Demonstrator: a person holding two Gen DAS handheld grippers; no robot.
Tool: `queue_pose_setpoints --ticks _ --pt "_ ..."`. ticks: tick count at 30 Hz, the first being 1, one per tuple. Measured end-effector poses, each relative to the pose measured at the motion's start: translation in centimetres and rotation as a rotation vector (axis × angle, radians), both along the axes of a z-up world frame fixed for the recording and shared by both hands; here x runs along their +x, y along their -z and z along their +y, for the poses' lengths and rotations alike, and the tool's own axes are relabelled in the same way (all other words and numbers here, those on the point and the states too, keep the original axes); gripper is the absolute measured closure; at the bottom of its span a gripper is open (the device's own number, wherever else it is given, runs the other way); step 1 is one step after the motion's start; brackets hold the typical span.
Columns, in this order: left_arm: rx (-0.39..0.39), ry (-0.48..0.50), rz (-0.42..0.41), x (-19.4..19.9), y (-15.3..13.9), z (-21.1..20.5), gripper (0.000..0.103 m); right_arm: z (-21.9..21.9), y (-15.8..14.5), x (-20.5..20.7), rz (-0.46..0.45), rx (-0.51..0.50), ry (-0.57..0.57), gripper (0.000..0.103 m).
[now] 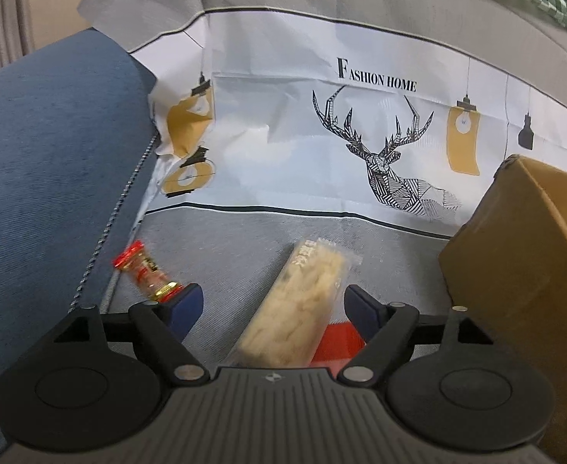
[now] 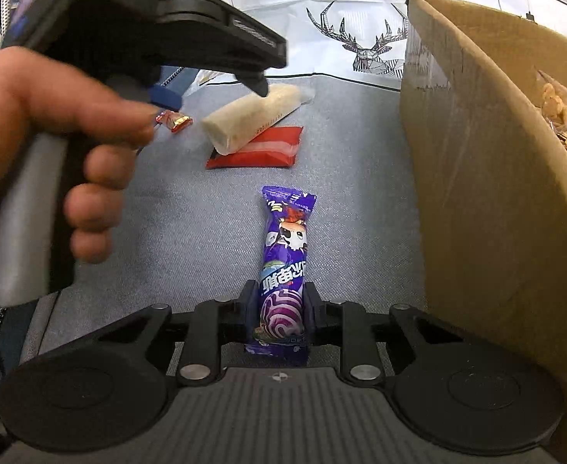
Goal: Organize snacks
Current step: 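Grasp cream nougat bar with left gripper while right gripper grasps purple candy bar, then lift nougat bar with left gripper while right gripper carries purple bar over box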
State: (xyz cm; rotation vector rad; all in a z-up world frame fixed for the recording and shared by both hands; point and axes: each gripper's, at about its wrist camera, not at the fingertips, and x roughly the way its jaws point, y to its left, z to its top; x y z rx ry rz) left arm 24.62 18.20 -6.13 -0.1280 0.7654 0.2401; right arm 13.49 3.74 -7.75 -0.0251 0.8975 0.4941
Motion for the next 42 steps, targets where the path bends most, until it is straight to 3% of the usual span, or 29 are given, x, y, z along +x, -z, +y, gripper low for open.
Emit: queue_pose_setpoints --ticks 9,11,13,16,26,30,35,42 --pt "0.028 0.037 0.036 1.6 1.4 -1.0 0.022 0.0 0.2 0.2 -0.001 0.003 0.0 0.077" --pt "0.031 0.047 0.046 1.6 1.6 -1.1 0.029 0.0 0.2 0.2 -0.004 0.002 -0.002 0.077" --pt "0.036 0.06 0.052 1.6 1.7 -1.2 0.047 0.0 0.2 0.2 -0.007 0.001 -0.005 0.077" --pt "0.056 0.071 0.078 1.5 1.9 -1.3 0.063 -0.1 0.1 0.1 -0.013 -0.003 -0.011 0.077" --pt "-0.027 -0.045 0.155 -2.9 0.0 1.4 0.063 -0.1 0.1 -0.3 -0.035 0.001 -0.024 0.078" --pt "-0.137 -0.123 0.204 -7.3 -0.8 3.0 0.063 -0.5 -0.1 -0.7 -0.037 0.013 -0.035 0.078" --pt "-0.247 -0.147 0.25 -11.5 -1.0 3.0 0.063 -0.7 -0.5 -1.6 -0.028 0.031 -0.081 0.078" --pt "-0.222 -0.106 0.328 -12.0 0.2 1.5 0.062 -0.7 -0.8 -3.1 -0.035 0.01 -0.149 0.078"
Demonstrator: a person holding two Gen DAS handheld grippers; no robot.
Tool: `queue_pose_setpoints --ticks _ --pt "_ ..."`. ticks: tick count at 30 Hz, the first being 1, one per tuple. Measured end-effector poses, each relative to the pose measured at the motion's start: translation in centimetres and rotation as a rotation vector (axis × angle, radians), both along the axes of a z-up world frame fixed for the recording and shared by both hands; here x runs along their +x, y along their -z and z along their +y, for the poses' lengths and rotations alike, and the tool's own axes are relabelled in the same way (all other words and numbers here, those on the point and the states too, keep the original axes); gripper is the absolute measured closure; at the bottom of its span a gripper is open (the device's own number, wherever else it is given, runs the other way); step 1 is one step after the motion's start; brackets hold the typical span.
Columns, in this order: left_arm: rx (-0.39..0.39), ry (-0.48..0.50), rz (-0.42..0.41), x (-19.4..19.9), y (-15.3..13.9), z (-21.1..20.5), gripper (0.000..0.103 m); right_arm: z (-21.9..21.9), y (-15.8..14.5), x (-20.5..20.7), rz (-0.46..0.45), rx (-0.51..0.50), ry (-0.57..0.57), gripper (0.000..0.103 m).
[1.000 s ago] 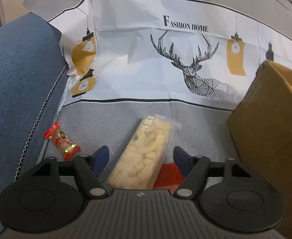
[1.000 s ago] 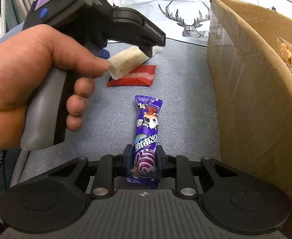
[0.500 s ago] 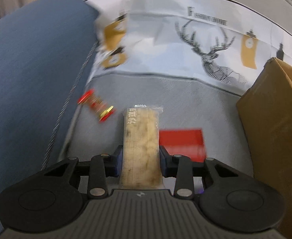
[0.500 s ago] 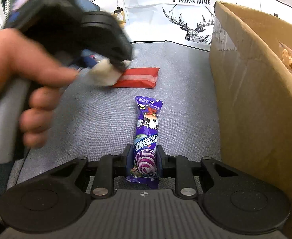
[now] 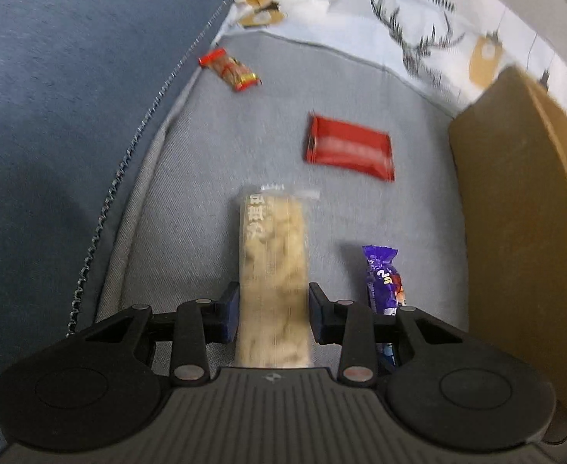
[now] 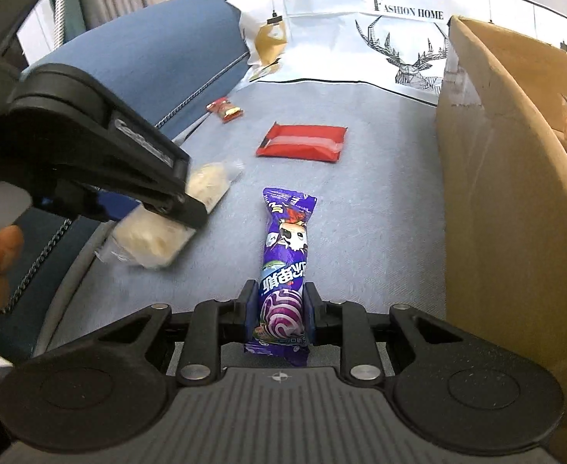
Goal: Organize snacks
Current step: 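Lift nougat bar with left gripper while right gripper carries purple bar over box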
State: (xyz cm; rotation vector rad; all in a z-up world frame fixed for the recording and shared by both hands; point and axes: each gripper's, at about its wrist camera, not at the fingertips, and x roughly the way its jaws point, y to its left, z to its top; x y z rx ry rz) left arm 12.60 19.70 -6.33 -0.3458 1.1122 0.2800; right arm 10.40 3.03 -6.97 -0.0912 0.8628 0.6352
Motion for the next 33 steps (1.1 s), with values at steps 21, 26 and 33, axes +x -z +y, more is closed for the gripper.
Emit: queue_pose_setpoints --ticks 21,26,33 --pt "0.099 0.063 0.035 1.9 1.0 -1.4 0.056 -0.3 0.3 0.3 0.02 -0.007 0.009 0.073" --pt "0.106 0.07 0.035 1.8 1.0 -1.4 0.056 -0.2 0.3 0.2 0.019 -0.009 0.015 0.073" --pt "0.113 0.077 0.036 1.8 1.0 -1.4 0.056 -0.1 0.3 0.2 0.018 -0.01 0.016 0.073"
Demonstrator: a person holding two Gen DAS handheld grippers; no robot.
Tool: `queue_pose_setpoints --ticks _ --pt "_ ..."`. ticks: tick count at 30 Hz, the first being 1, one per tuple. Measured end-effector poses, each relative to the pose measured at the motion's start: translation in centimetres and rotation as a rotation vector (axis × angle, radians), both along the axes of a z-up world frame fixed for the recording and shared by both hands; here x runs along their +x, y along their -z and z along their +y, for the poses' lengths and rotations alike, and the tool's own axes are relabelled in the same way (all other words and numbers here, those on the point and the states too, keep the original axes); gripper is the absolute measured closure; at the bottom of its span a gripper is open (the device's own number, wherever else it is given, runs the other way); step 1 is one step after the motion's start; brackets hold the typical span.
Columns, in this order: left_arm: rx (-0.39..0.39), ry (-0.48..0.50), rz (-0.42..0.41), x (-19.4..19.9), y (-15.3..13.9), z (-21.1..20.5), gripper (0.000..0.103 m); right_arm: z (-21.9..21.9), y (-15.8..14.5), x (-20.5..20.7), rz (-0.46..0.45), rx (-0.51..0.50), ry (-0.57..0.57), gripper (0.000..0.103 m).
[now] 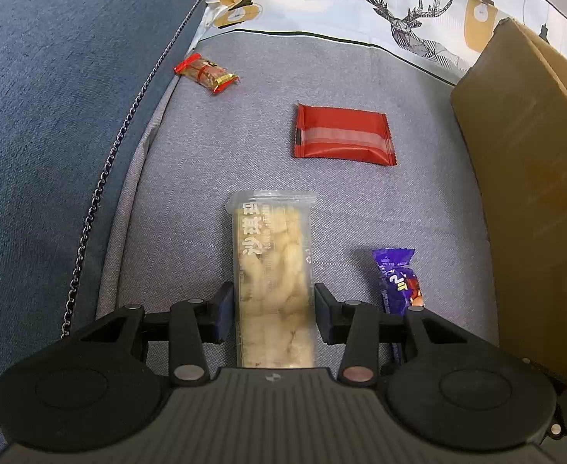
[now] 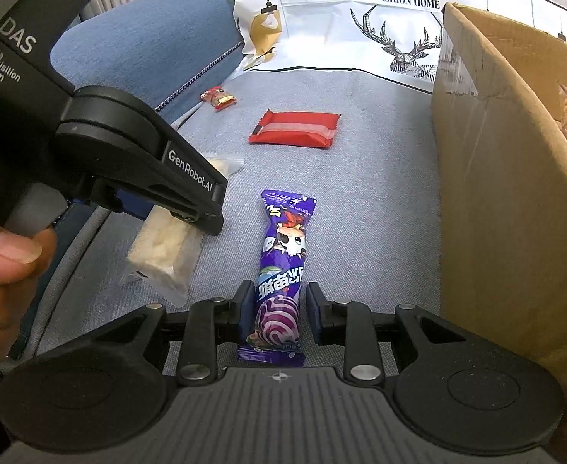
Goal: Organize snacks
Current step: 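Lift nougat bar with left gripper while right gripper carries purple bar over box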
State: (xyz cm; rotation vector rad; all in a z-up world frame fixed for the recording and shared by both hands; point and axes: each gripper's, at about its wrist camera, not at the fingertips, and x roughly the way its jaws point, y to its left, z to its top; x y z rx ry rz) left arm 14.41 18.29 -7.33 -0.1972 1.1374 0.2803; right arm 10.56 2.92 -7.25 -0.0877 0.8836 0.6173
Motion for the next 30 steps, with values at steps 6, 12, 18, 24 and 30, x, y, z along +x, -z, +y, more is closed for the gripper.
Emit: queue_pose_setpoints --ticks 6,12,18,24,30 --pt "0.017 0.016 0.001 0.1 0.1 -0.3 0.058 0.1 0.0 0.0 -0.006 -0.006 -0.009 0.078" --pt "0.019 0.016 -0.003 0.1 0.0 -0.3 0.062 0.0 -0.2 0.1 -0.015 -0.002 -0.002 0.079" --pt "0.018 0.016 -0.003 0.0 0.0 -0.3 0.062 0.1 -0.1 -0.1 -0.013 0.001 -0.003 0.079" --pt "-0.02 0.024 -0.07 -0.4 -1.2 -0.6 0.063 -0.2 -0.4 -0.3 -0.034 0.017 -0.007 0.079" --pt "-0.05 0.011 -0.174 -1.9 -3.2 -1.0 0.063 -0.7 -0.9 -1.4 -0.07 0.025 -0.029 0.079"
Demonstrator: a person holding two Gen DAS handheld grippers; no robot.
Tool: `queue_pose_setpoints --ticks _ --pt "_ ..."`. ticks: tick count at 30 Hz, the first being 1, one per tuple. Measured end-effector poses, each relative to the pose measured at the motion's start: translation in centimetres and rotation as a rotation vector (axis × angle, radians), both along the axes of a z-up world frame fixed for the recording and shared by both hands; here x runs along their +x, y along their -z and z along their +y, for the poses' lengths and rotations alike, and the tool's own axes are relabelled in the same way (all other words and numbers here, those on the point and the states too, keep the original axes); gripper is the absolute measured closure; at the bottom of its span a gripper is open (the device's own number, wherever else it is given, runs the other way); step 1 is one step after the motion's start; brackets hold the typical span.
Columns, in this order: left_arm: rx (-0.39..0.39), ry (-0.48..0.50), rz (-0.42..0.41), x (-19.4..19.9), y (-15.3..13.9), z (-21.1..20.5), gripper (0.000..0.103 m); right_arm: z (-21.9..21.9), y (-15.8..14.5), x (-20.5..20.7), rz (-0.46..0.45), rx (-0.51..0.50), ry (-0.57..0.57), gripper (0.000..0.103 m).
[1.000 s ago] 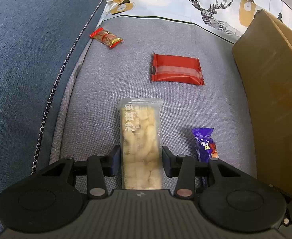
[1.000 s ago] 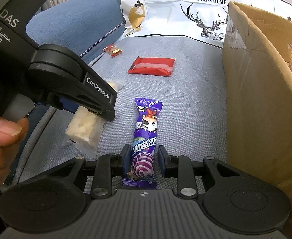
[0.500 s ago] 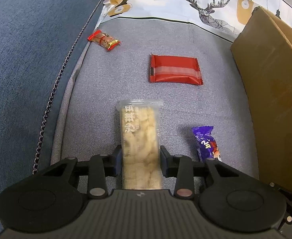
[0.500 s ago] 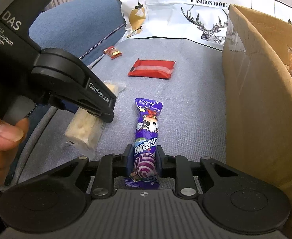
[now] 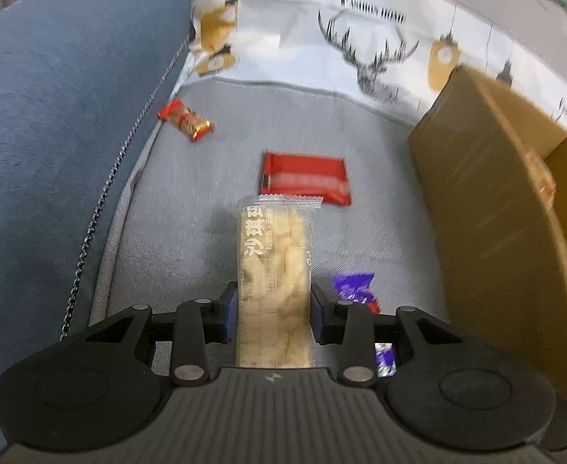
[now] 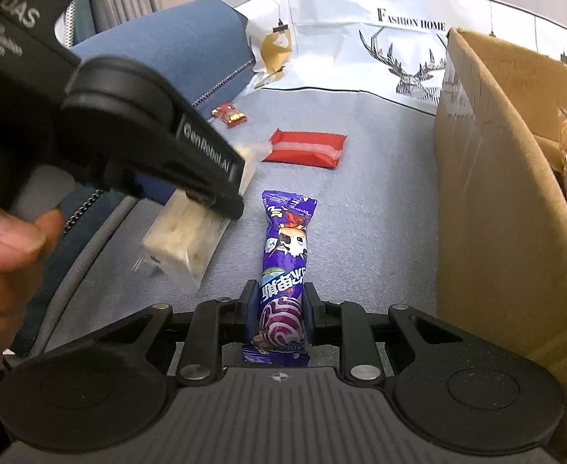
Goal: Organize snacks
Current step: 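Lift nougat bar with left gripper while right gripper carries purple bar over box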
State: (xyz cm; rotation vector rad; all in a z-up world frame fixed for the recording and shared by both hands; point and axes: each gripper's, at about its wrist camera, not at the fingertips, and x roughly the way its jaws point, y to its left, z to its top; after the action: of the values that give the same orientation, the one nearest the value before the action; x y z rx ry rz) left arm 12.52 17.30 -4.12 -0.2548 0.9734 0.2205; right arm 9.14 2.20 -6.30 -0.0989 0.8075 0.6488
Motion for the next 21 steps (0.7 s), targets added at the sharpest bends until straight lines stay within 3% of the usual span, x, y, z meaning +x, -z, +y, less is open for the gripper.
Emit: queue_pose_setpoints --ticks 8,15,21 --pt "-0.004 -0.066 -0.205 -3.4 -3.7 -0.2 0.063 -1.6 -2.5 -2.8 -0.132 0.058 0.025 0.079" --pt "0.067 -0.035 -0.35 -4.8 -6.2 -1.6 0.063 -3.8 -6.1 -4.5 -0.27 0.124 0.046 0.079" --pt "0.033 -0.007 -0.43 -4.9 -7.3 -2.3 0.063 -6.6 -9.2 -4.9 -0.379 0.149 0.058 0.079"
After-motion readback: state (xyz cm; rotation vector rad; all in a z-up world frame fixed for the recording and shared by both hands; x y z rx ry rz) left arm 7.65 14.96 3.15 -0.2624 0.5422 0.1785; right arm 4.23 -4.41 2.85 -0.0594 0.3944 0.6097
